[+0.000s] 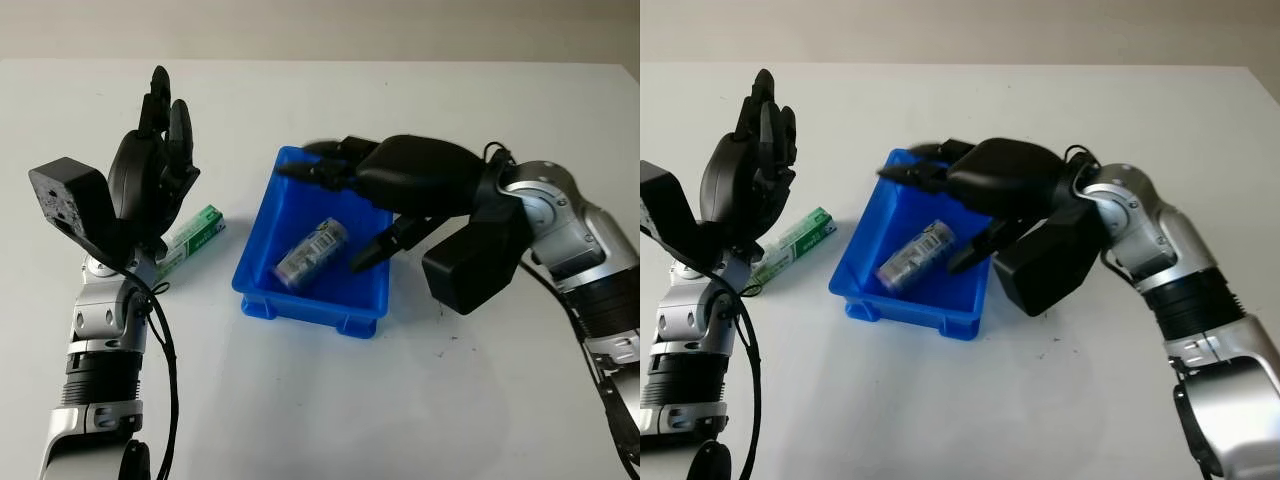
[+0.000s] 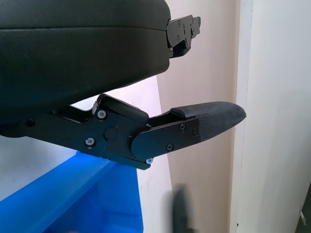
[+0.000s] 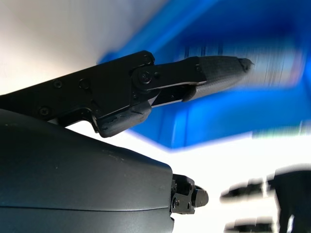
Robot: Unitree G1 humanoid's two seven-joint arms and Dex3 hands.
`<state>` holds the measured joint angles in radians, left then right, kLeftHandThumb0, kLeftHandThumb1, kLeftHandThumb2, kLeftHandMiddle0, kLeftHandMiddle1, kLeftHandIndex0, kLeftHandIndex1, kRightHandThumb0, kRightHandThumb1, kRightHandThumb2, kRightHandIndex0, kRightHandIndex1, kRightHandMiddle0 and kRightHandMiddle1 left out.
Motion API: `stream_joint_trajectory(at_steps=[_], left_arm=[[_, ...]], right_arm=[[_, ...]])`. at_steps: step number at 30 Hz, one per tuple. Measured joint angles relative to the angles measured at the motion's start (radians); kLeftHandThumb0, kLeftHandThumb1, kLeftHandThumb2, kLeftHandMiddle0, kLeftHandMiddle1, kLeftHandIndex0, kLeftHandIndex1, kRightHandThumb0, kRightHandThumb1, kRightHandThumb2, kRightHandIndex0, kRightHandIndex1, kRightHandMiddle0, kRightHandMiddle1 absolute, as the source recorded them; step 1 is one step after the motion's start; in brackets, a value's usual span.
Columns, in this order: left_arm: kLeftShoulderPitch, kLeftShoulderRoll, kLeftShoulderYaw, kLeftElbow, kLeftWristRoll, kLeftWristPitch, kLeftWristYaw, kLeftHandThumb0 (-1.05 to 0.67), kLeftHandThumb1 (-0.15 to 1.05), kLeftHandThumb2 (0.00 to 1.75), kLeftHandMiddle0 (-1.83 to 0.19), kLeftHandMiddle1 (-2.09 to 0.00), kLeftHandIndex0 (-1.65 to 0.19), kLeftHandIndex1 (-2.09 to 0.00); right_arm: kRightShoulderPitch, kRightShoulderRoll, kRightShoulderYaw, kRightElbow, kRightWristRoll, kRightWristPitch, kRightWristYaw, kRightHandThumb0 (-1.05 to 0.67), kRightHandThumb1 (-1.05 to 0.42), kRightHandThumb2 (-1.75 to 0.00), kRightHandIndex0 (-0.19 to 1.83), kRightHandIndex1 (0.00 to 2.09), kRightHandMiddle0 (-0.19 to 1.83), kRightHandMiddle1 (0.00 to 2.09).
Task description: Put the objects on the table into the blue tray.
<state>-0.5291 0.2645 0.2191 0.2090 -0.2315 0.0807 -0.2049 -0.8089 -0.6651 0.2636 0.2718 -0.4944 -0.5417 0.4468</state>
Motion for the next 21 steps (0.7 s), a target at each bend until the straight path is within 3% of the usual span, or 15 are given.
stream_joint_trajectory(at_steps=[5,9,12,18,21], left_arm=[[0.0,0.0,0.006,-0.002,-0.003,0.003,0.015,-0.74,1.05,0.61,0.19,0.0,0.19,0.0],[0.016,0.026,0.005,-0.08,0.026,0.062,0.038,-0.73,1.05,0.58,0.19,0.0,0.19,0.0],[0.047,0.112,-0.023,-0.193,0.125,0.199,0.044,-0.69,1.05,0.51,0.19,0.0,0.19,0.0],[0.08,0.331,-0.126,-0.401,0.381,0.474,-0.01,-0.78,1.05,0.44,0.13,-0.05,0.15,-0.03],[0.104,0.405,-0.163,-0.484,0.49,0.552,-0.035,-0.81,1.05,0.42,0.08,-0.07,0.15,-0.04]], right_arm=[[0.029,0.054,-0.132,0.01,0.123,0.044,-0.15,-0.83,-1.05,-0.48,-0.19,0.0,-0.19,0.0],[0.063,0.066,-0.238,0.01,0.215,0.156,-0.181,-0.8,-1.05,-0.48,-0.19,0.0,-0.19,0.0],[0.11,0.055,-0.284,0.01,0.248,0.229,-0.18,-0.81,-1.05,-0.46,-0.19,0.0,-0.19,0.0],[0.242,0.03,-0.33,0.01,0.255,0.341,-0.181,-0.77,-1.05,-0.45,-0.19,0.0,-0.19,0.0],[0.299,0.029,-0.332,0.003,0.234,0.363,-0.203,-0.77,-1.05,-0.45,-0.19,0.0,-0.19,0.0]])
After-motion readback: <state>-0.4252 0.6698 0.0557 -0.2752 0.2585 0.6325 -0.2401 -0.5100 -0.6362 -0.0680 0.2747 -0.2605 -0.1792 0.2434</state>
